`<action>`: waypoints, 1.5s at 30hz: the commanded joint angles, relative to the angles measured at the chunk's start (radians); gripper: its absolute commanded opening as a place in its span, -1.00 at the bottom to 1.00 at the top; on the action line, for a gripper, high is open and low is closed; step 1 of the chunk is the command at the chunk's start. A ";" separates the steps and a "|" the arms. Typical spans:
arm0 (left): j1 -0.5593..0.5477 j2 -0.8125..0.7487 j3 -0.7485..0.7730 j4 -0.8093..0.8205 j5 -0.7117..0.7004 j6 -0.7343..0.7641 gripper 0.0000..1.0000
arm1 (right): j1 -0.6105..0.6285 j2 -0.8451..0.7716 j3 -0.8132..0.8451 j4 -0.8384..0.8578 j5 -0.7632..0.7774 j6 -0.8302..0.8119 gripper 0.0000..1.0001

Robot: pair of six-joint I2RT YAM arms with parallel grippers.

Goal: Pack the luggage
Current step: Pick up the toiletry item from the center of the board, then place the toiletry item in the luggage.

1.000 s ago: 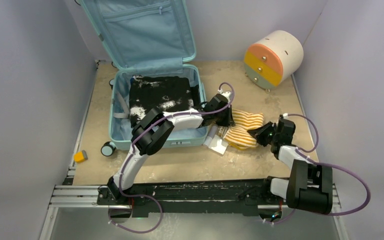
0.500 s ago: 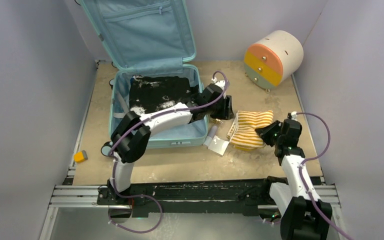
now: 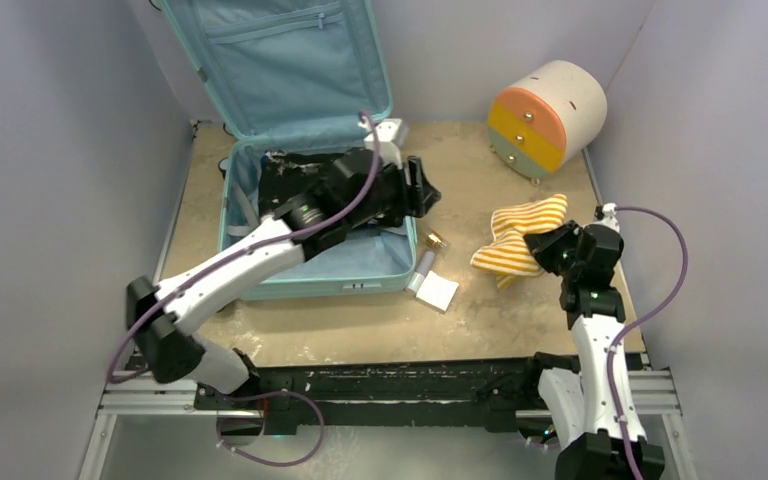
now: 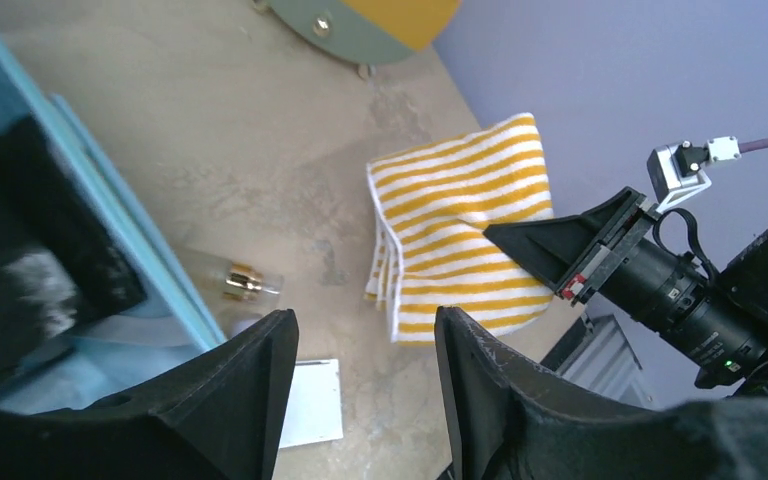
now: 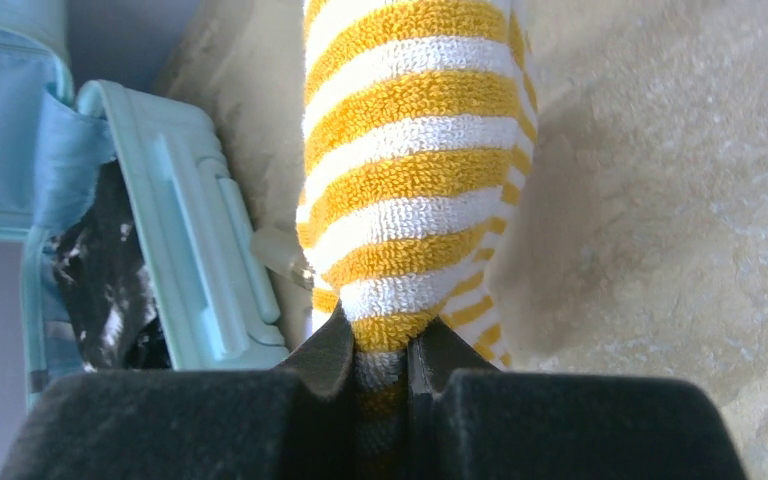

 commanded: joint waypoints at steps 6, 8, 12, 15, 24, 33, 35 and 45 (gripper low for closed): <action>0.004 -0.416 -0.235 0.004 -0.321 0.164 0.08 | 0.065 0.028 0.237 0.009 -0.069 -0.033 -1.00; 0.004 -0.499 -0.280 0.004 -0.390 0.204 0.05 | 0.086 0.068 0.305 0.012 -0.108 -0.054 -1.00; 0.004 -0.668 -0.394 0.028 -0.544 0.281 0.00 | 0.200 0.196 0.499 -0.005 -0.157 -0.137 -1.00; 0.004 -0.773 -0.471 0.041 -0.629 0.344 -0.01 | 0.325 0.332 0.658 -0.008 -0.188 -0.205 -1.00; 0.003 -0.974 -0.623 0.080 -0.804 0.400 -0.03 | 0.511 0.732 1.127 -0.135 -0.412 -0.465 -1.00; 0.004 -0.999 -0.680 0.125 -0.858 0.441 -0.05 | 0.667 0.974 1.370 -0.173 -0.466 -0.594 -1.00; 0.004 -0.997 -0.678 0.118 -0.877 0.436 -0.05 | 0.704 1.028 1.407 -0.158 -0.460 -0.574 -1.00; 0.004 -1.079 -0.714 0.147 -0.948 0.411 -0.08 | 0.833 1.275 1.581 -0.041 -0.643 -0.452 -1.00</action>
